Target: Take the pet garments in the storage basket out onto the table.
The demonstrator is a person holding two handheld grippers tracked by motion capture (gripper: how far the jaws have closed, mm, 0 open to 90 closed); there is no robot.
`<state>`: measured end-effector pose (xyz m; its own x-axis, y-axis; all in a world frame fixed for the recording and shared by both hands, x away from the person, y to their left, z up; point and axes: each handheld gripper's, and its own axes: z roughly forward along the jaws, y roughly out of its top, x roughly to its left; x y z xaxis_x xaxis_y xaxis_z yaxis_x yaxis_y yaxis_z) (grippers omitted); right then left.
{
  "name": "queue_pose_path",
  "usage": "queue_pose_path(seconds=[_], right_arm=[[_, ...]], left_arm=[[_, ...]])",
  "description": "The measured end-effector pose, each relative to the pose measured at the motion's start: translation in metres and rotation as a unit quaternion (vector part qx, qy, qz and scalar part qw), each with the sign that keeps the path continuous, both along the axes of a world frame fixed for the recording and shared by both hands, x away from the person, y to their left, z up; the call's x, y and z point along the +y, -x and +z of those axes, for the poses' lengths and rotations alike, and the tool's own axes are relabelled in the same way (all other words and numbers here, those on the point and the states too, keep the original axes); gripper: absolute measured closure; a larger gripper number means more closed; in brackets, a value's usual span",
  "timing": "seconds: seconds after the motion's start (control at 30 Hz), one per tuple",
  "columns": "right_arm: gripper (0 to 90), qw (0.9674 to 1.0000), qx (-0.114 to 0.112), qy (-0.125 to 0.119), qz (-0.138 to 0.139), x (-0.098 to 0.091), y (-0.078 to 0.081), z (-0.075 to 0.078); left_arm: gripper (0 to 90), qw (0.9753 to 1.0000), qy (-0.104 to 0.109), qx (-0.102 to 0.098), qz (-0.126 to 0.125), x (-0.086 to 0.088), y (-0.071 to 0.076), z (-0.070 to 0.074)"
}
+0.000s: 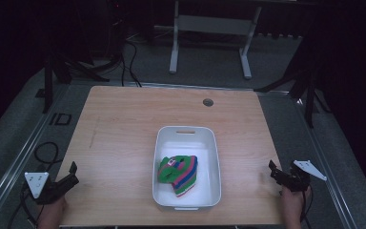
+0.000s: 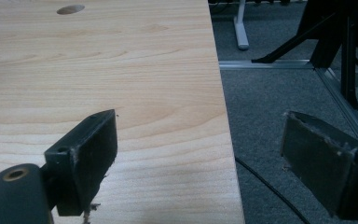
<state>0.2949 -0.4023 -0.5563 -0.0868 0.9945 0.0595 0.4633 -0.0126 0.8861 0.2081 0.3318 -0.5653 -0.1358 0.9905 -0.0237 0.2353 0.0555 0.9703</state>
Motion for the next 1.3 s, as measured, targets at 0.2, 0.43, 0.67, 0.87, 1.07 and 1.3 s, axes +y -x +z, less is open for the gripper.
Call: queue_pose_path(seconds=[0.2,0.43,0.67,0.87,1.07,1.3], right_arm=[[10.8,1.0,0.007,0.006,0.002,0.002,-0.001,0.0],[12.5,0.9998,0.018,0.004,0.004,0.001,-0.003,0.0],[11.5,0.9931,0.079,-0.008,0.087,-0.002,-0.012,-0.002],[12.1,0.9877,0.094,0.001,0.125,-0.003,-0.013,0.003],[12.6,0.9593,0.135,0.032,0.246,-0.01,-0.017,0.009],[12.3,0.9206,0.175,0.047,0.346,0.002,-0.014,0.015]], left_arm=[[0.9,1.0,-0.006,0.0,0.006,-0.001,-0.001,-0.001],[0.9,0.9999,-0.005,-0.002,0.01,-0.001,0.0,-0.002],[0.9,0.9999,-0.004,-0.003,0.009,-0.001,0.0,-0.002],[1.0,1.0,0.0,-0.003,0.007,-0.001,0.0,-0.002],[0.9,1.0,0.002,-0.003,0.004,0.0,0.0,-0.002],[0.9,1.0,0.003,-0.002,0.004,0.0,0.001,-0.002]])
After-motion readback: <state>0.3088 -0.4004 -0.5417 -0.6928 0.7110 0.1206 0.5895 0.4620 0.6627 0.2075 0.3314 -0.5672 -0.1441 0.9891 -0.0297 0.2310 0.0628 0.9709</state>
